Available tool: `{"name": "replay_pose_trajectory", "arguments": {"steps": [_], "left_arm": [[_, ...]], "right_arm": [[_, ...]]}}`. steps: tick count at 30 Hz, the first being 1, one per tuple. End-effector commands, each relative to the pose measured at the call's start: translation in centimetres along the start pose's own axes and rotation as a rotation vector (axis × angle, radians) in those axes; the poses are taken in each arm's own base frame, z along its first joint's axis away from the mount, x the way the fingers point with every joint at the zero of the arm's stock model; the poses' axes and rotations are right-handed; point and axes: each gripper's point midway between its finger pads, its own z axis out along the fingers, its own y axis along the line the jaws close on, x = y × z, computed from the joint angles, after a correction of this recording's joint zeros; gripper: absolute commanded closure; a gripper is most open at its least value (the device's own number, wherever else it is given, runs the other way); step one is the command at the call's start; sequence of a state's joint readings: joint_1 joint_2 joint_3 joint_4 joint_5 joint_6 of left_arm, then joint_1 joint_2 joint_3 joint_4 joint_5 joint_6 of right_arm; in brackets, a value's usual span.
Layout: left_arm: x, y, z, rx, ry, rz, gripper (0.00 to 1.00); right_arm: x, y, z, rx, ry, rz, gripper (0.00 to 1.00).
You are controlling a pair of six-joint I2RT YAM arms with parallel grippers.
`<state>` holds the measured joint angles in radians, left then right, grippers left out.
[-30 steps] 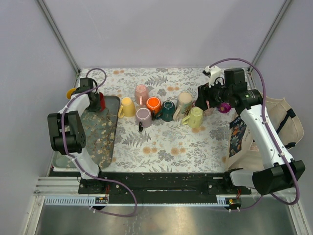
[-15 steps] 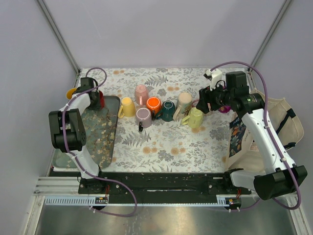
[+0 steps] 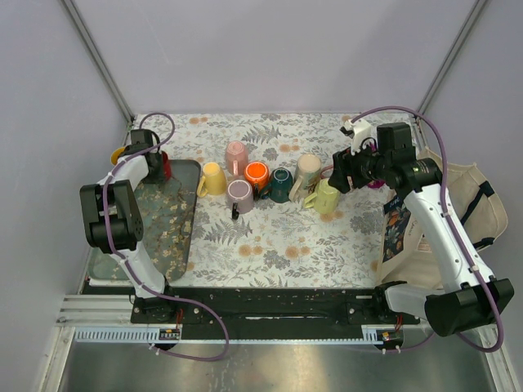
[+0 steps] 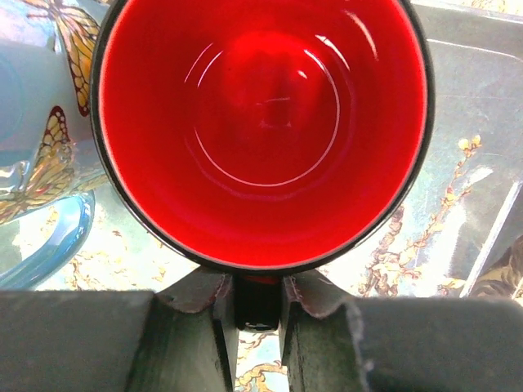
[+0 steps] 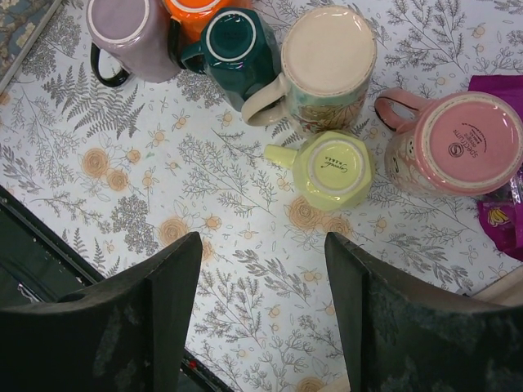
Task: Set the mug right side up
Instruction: Move the cup to the tray, then turn over the cup at the center of the board.
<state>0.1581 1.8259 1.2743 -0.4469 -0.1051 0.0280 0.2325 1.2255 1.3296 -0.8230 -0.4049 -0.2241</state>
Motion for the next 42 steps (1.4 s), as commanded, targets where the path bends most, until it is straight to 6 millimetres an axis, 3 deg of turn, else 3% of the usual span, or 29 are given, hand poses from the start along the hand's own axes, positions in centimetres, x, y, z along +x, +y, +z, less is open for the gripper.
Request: {"name": "replay_pose_trajectory", "arguments": {"steps": [1,3,10,15,21,24,26,28,29,31,35,38,42], "left_arm": [[-2.1,0.8,-0.1,-0.02,-0.058,0.001,0.76],[-2.2,1.0,-0.1,-0.031,-0.06,0.005,0.73],[-3.0,0.1,-1.5,0.033,-0.101,-0.006,0.46],[-4.0,-0.3,-5.1,0.056,-0.161,-0.042,0.36],[-6.5,0.7,-13.5,0.019,-0.388,-0.134,0.32],[-8.6,0.2,-19.1,0.014,-0.581,-0.086,0.3],[-10.6,-0.8,-24.1,0.063,-0.726,-0.074,0.22],[-12.0,-3.1,-28.4,0.195,-0.821,-0.049,0.01],[-12.1,-4.5,-30.1,0.286,-0.842,-0.03,0.01],[-10.8,-7.3,-30.1,0.45,-0.79,-0.004,0.01],[-4.8,-11.9,-26.1,0.668,-0.522,0.019,0.01],[-2.0,-12.8,-24.3,0.694,-0.433,0.035,0.01],[-0.2,-14.4,-24.9,0.721,-0.46,0.18,0.01]], "right_arm": [[-0.3,0.1,-0.5,0.0,-0.025,-0.009,0.29],[-0.1,0.1,-0.4,-0.002,-0.021,-0.006,0.29],[0.2,0.1,0.0,-0.012,-0.008,0.004,0.29],[0.2,0.4,0.0,-0.027,-0.002,0.007,0.28],[2.0,0.5,0.8,-0.049,0.044,0.031,0.28],[1.8,0.0,0.9,-0.027,0.046,0.024,0.28],[1.4,0.0,0.9,-0.027,0.04,0.008,0.28],[1.5,-0.3,0.9,-0.023,0.048,-0.014,0.27],[1.7,-0.6,1.1,-0.012,0.06,-0.025,0.26],[2.3,-1.3,1.9,0.001,0.089,-0.042,0.25],[3.5,-3.8,4.6,0.051,0.167,-0.077,0.21],[3.4,-5.4,6.1,0.094,0.175,-0.094,0.19],[3.2,-6.5,7.5,0.12,0.18,-0.087,0.18]]}}
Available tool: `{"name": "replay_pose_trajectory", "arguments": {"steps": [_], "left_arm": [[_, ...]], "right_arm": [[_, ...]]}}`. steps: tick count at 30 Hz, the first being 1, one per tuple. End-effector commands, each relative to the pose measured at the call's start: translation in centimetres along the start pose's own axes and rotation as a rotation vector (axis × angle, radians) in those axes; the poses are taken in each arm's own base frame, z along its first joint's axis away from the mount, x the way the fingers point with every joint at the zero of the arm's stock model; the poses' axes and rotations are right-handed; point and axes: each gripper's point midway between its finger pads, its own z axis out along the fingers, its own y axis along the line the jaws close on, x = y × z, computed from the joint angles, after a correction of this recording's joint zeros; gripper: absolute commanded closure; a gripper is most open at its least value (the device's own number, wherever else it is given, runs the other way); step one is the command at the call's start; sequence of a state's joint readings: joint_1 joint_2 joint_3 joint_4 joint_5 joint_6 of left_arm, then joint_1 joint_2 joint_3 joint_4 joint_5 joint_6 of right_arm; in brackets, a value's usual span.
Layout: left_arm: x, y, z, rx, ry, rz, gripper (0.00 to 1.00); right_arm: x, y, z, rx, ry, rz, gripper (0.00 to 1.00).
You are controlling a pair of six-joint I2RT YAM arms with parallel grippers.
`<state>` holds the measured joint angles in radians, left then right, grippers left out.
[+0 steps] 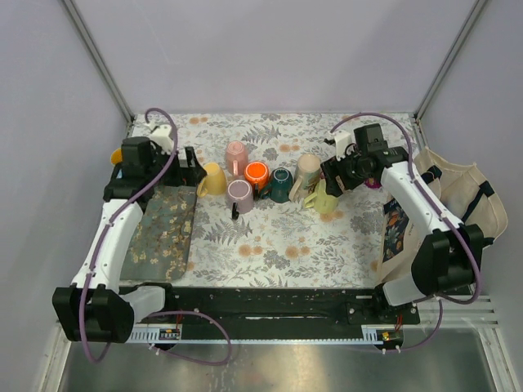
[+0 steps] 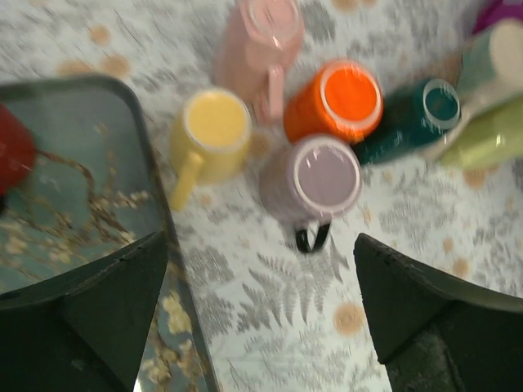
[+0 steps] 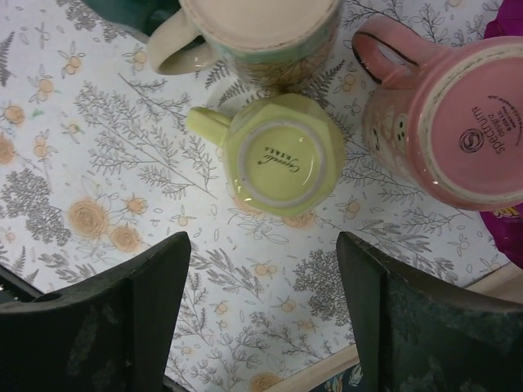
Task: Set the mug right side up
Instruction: Turn over the cup at the center of the board.
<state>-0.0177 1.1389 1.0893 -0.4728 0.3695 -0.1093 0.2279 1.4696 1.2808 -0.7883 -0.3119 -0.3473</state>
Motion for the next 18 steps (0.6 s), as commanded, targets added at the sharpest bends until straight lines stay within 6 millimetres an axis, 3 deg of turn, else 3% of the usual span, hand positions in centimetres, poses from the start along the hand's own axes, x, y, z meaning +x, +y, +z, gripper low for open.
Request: {"name": "replay_pose_trajectory", "arguments": {"steps": [1,8,13,18], "left_arm": [[1.0,-3.4,-1.1,0.13,0.004,0.108,0.01],[3.8,-2.6,-0.6,0.119,0.069,0.146,0.01],[2.9,-3.6,-0.8,0.145,0.029,0.083,0.01],[3.0,-4.8,-1.0,0.225,0.034,0.11,0.01]], "right_arm": [[-2.9,-2.4,0.2,0.095,-0.072,-0.042,0.19],[-3.4,-2.8,3.1,0.059,-0.052,0.003,0.18],[-3.6,-1.9,4.5,-0.006,-0.04,0.057,0.19],[-2.0,-0.4,5.4,-0.061,0.003,0.07,0.21]]}}
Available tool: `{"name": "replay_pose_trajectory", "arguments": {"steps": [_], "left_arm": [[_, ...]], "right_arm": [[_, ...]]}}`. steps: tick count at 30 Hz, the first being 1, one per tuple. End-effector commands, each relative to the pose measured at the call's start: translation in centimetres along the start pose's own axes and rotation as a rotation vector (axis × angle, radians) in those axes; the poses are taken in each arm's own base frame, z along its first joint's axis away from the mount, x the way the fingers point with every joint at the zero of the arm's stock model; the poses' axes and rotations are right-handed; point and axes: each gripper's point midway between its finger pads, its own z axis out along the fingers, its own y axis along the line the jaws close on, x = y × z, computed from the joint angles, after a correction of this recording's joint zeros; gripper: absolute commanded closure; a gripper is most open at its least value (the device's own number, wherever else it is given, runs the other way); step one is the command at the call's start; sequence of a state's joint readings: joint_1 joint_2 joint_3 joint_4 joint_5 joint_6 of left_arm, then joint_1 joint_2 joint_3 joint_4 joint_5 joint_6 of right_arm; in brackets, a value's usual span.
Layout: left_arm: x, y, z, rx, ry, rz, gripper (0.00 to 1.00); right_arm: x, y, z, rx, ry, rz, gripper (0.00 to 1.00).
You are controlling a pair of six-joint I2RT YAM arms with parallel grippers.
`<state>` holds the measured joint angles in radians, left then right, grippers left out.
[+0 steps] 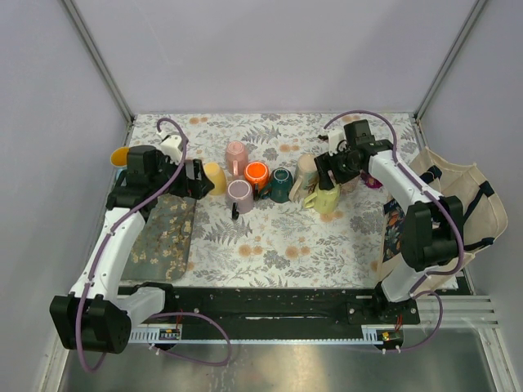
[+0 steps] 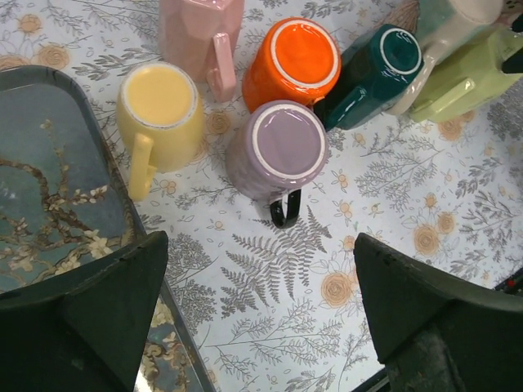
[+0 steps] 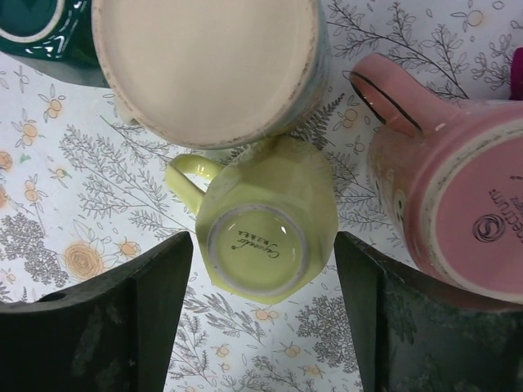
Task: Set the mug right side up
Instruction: Turn over the cup at the center of the board.
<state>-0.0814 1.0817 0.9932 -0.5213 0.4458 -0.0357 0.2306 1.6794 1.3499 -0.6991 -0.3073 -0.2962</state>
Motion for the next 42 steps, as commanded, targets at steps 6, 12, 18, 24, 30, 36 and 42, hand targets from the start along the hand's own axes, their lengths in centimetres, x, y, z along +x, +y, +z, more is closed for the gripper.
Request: {"name": "replay_pose_trajectory", "arguments": {"steps": [6,12,18,24,30,36,42], "left_arm": [[-0.9,-3.7,-0.6,0.18,-0.047,0.165,0.05],[0.8,-3.8,-0.4,0.189,0.01,0.303,0.07],[3.2,-6.0,1.0,0.265,0.086,0.355,0.1],[4.1,-9.1,3.7,0.284,0.131,0.385,0.1],[5.7,-12.3,7.5,0.315,0.222,0.473,0.11],[7.2,-16.3,10.5,0.379,0.265,0.558,0.13],[10.2,-18.0,13.0,0.374,0.327,0.583,0.15]], "right_arm": [[1.0,5.5,0.0,-0.15,-0.01,-0.024,0.25],[2.8,10.5,-0.4,-0.243,0.022,-0.054,0.25],[-0.1,10.6,-3.1,-0.199,-0.037,-0.042,0.2],[-3.8,9.9,-9.5,-0.177,-0.195,-0.126,0.18],[-6.7,7.4,-14.2,-0.056,-0.381,0.024,0.2],[-9.8,4.9,-19.3,0.145,-0.727,0.12,0.14],[-8.0,4.4,-19.1,0.187,-0.715,0.091,0.14]]}}
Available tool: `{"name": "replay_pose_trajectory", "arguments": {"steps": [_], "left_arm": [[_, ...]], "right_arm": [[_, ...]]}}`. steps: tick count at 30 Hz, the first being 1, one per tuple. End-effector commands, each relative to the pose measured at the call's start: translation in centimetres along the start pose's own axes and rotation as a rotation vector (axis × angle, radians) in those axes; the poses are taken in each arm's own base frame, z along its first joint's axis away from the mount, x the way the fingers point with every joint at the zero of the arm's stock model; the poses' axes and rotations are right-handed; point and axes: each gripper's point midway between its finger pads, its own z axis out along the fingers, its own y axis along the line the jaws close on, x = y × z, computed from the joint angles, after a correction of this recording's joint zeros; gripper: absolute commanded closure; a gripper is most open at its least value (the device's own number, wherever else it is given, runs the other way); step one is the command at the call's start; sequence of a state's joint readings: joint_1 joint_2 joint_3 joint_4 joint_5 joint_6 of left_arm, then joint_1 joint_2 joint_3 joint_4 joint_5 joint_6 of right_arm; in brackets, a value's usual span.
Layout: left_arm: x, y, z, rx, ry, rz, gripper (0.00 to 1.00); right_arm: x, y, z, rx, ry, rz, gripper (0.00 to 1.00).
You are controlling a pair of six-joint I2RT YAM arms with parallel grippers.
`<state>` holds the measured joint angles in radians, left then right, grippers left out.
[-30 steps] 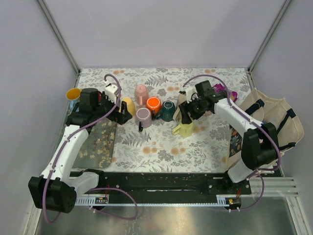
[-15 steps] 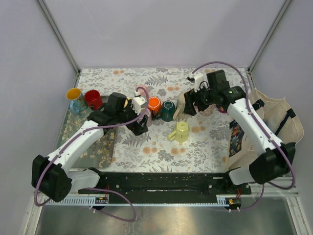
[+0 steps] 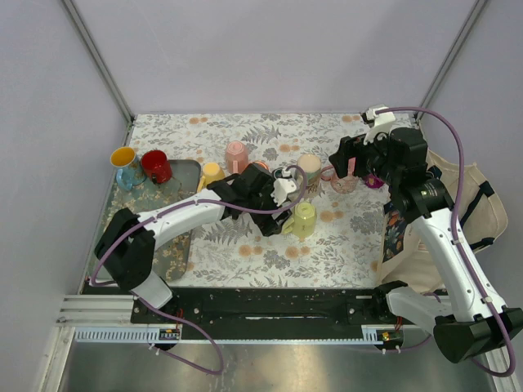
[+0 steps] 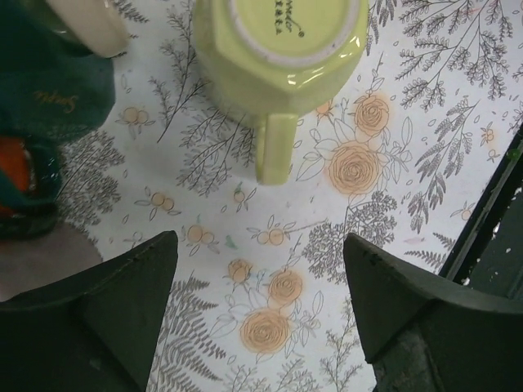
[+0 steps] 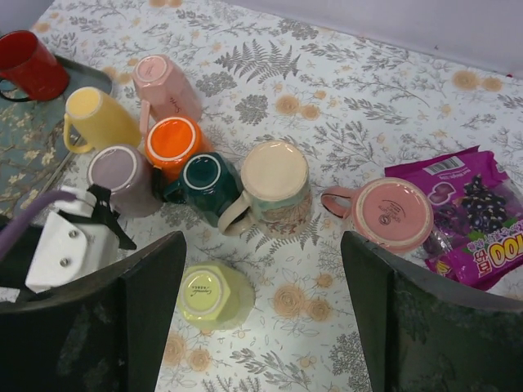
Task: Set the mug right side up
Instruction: Turn over the cup at the center of the board.
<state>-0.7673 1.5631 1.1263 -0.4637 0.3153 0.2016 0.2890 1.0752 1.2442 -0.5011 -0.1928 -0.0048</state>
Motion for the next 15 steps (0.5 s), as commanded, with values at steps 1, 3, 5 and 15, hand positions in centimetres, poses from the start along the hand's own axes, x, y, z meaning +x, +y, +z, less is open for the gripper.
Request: {"name": "replay_pose_trajectory", "arguments": {"steps": [1,3,5,15], "left_arm": [[-2.4,0.8,1.9,-0.071,-0.052,0.014,0.15],[-2.4,1.2,3.1,-0.099,-0.05,-0.005,0.15],[-2.5,1.3,4.0,-0.105,-0.05,-0.009,0.16],[-2.2,0.3,7.5,-0.004,-0.047,-0.004,0.28]], "right_arm": [[0.0,-1.2,-0.1,0.066,-0.055,0.001,0.14],[0.9,-1.3,-0.4,0.071,-0.04,0.004,0.14],[1.5,-1.3,-0.5,0.073,-0.034,0.006,0.14],[2.5,-1.7,-0.1,0.085,-0.021,0.008,0.15]]}}
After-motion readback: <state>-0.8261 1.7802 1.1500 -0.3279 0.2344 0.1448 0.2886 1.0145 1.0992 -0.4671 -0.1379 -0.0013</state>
